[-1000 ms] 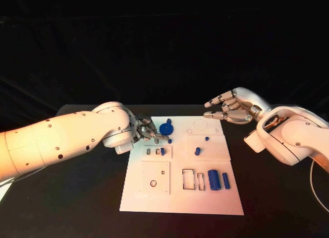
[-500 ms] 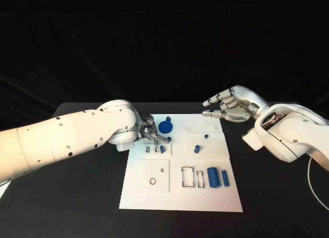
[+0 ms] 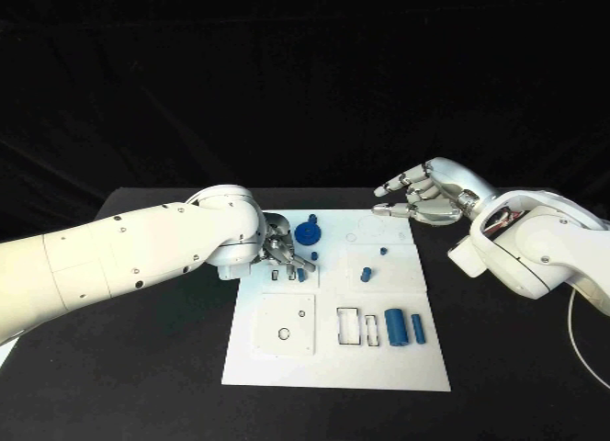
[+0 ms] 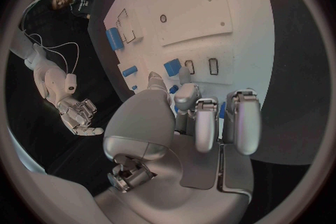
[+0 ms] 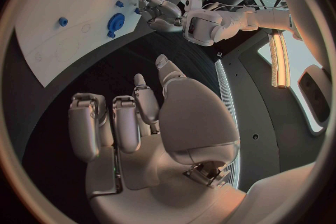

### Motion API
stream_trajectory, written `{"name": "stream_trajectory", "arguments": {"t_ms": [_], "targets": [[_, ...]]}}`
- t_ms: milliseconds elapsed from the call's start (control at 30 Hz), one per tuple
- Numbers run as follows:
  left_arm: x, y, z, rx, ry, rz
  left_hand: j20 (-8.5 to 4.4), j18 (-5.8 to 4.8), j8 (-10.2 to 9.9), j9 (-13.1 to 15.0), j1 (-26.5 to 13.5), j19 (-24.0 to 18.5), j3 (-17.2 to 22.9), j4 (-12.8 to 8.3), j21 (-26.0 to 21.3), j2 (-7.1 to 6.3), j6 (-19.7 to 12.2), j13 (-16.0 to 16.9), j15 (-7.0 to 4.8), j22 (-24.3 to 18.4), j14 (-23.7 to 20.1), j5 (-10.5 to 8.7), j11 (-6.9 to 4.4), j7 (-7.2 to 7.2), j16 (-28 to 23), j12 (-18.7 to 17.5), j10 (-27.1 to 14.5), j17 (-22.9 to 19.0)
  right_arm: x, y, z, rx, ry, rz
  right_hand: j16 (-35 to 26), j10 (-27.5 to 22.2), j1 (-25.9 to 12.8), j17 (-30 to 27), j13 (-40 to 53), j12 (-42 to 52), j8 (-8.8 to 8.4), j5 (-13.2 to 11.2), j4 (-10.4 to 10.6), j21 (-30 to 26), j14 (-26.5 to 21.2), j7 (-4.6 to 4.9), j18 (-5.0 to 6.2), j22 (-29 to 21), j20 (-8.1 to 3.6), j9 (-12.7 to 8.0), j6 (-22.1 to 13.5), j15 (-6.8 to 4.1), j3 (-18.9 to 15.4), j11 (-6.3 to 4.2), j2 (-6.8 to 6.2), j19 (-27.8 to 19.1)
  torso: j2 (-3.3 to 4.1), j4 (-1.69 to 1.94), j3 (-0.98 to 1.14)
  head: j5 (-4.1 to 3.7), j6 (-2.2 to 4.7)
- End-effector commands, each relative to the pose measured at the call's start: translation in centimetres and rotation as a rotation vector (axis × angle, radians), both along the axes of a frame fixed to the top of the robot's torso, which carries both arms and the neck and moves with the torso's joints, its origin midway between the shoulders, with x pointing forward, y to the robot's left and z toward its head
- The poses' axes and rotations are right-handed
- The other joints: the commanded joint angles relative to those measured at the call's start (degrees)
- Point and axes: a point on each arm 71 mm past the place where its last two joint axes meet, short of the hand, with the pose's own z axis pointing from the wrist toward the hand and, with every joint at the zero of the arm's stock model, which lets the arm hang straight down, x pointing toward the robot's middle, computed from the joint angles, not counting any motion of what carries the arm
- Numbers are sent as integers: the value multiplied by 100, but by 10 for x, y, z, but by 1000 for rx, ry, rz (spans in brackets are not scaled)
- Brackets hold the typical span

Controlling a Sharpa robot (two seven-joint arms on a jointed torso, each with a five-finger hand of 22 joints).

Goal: Assemble the parts on the task board

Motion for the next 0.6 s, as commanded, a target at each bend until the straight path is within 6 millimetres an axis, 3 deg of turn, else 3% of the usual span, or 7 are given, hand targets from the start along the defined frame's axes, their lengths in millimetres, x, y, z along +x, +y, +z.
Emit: {"name": "stream_trajectory", "arguments": {"t_ms": [33, 367, 600], "targets": [[-2, -2, -2, 31, 26, -30, -46, -92, 22, 4, -10, 370, -36, -5, 14, 28, -23, -5, -55, 850, 604, -33, 5, -18, 17, 27, 37, 1509, 0, 1, -1, -11, 10, 12, -36, -27, 0, 383, -7, -25, 29, 23, 7, -32, 359, -14, 42, 476, -6, 8, 39, 8, -35, -22, 44, -28, 0, -1, 4, 11, -7], [-1, -5, -3, 22, 22, -27, -52, -95, 35, 35, 31, 373, -27, -18, 21, 73, -34, 2, -59, 864, 604, -31, 1, -22, 17, 34, 38, 1509, 0, 1, -3, -14, 16, 13, -41, -19, 7, 375, 0, -16, 30, 52, 13, -35, 358, -15, 43, 472, -7, 8, 43, 6, -45, -24, 56, -31, 2, -2, 4, 5, -23], [0, -6, -3, 9, 9, -13, -56, -87, 68, 120, 223, 358, 59, -61, 0, 221, -67, 3, -62, 831, 604, -26, -1, -26, 17, 38, 29, 1509, 1, 0, -4, -13, 17, 10, -44, -15, 12, 371, 3, -11, 31, 66, 15, -37, 357, -16, 44, 470, -8, 8, 45, 6, -50, -25, 62, -32, 2, 4, 2, 8, -34]]}}
